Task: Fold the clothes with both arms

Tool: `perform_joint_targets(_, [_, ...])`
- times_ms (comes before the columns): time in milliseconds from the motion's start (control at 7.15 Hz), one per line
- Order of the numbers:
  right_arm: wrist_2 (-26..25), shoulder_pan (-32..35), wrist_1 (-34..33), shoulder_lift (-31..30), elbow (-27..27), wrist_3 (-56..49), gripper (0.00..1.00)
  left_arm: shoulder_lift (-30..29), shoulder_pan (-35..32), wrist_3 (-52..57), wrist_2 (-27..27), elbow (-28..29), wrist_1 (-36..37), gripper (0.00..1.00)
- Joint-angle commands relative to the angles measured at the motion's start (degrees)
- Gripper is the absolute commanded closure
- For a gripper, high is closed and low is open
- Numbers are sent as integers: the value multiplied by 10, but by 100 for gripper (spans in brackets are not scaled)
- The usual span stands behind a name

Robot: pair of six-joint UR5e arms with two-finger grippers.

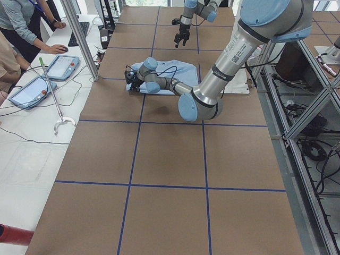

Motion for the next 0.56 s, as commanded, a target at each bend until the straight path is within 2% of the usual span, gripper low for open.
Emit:
perform_joint_targets(0, [-5,-12,-4,48,-29,-7,0,1,0,3,2,-16,-7,45])
perform_joint_targets(140, [-18,-25,-6,71,-57,-8,0,32,0,3,0,-77,-6,45])
perform_joint_targets(280, [-44,-48,-5,81,-65,-32,0,75,0,2,-21,-134,-6,45])
perform_joint_targets(420, [-47,-61,-6,87,-65,-83,5,115,0,0,-41,-193,-7,45])
